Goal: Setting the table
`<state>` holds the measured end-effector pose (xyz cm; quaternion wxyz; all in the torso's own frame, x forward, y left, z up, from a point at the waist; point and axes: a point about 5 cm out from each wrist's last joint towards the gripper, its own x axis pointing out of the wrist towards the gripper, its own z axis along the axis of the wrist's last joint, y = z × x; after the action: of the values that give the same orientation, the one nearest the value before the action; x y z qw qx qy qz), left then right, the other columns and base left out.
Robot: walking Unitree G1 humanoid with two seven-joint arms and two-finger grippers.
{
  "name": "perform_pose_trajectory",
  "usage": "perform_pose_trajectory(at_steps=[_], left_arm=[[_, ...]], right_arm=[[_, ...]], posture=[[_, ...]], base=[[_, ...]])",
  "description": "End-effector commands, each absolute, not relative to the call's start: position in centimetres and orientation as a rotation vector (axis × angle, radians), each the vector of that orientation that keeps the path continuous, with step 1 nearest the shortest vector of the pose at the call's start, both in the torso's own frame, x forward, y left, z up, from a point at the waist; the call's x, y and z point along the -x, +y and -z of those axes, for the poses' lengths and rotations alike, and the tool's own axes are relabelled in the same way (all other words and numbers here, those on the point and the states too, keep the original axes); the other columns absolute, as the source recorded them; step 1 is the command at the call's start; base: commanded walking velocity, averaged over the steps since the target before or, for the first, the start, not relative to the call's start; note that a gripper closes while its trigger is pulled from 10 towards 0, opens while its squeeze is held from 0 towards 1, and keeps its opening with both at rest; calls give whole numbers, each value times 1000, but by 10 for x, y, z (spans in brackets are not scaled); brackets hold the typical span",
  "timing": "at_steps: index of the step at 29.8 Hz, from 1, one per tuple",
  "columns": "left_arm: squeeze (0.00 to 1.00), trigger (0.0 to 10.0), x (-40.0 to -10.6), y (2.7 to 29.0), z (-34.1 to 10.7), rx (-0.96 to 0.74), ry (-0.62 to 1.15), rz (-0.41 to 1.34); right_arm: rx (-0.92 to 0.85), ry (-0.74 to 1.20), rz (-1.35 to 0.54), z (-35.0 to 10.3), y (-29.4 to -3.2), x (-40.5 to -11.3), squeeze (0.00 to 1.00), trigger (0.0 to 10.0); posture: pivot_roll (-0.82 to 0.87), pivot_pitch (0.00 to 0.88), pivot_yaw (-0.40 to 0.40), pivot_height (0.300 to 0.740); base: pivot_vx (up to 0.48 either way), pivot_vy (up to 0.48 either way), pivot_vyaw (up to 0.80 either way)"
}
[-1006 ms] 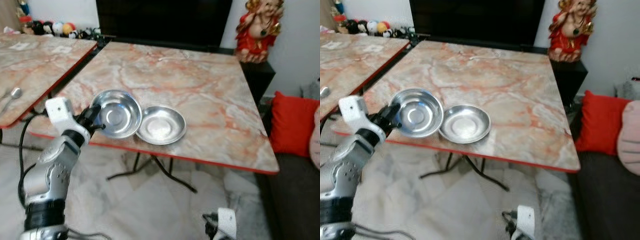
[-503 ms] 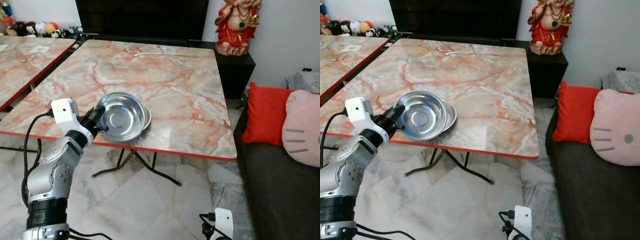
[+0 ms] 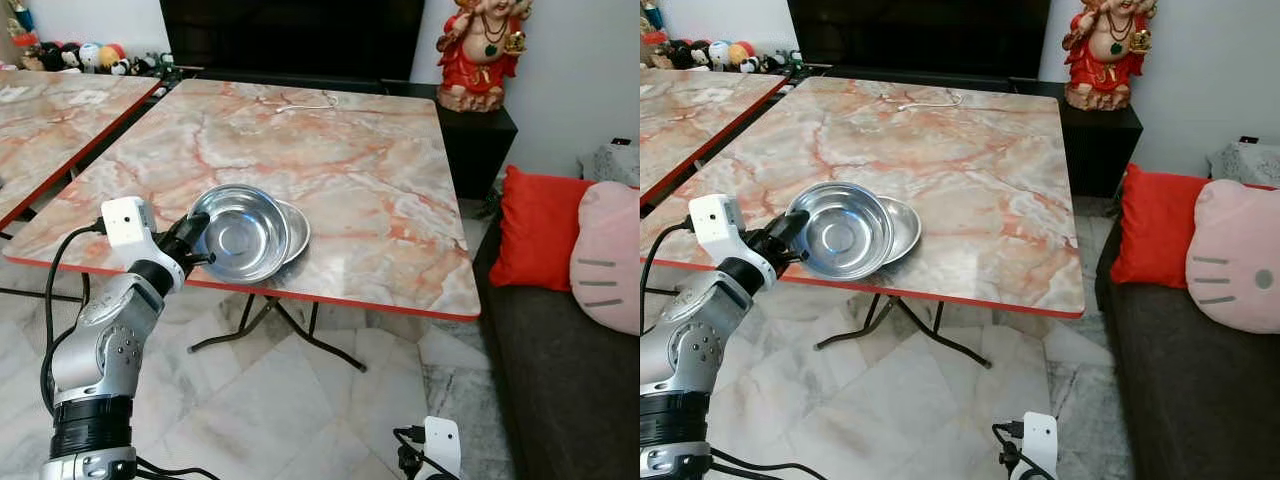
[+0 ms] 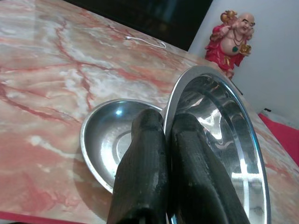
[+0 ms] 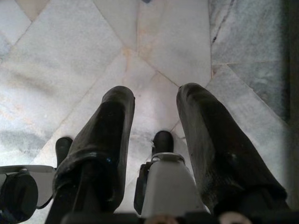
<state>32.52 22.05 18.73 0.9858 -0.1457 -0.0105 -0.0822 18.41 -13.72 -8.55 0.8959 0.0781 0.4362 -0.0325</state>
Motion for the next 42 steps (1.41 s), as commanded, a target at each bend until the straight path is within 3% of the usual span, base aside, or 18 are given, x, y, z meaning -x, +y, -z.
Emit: perform_pose_trajectory(at_steps=[1, 32, 42], left_arm=[[0, 10000, -325, 220, -191, 280, -28, 176], [0, 10000, -324, 217, -190, 271, -13, 182], [0, 10000, -317, 206, -193, 272, 24, 365]], right_arm=[[-159, 908, 64, 86, -137, -183, 0, 10000], [-154, 912, 58, 86, -138, -184, 0, 10000], [-155, 913, 59, 86, -137, -184, 0, 10000]], posture=[[134, 0, -32, 740], [129, 19, -35, 740], [131, 21, -35, 740]], base=[[255, 0, 0], [307, 0, 0], [0, 0, 0]])
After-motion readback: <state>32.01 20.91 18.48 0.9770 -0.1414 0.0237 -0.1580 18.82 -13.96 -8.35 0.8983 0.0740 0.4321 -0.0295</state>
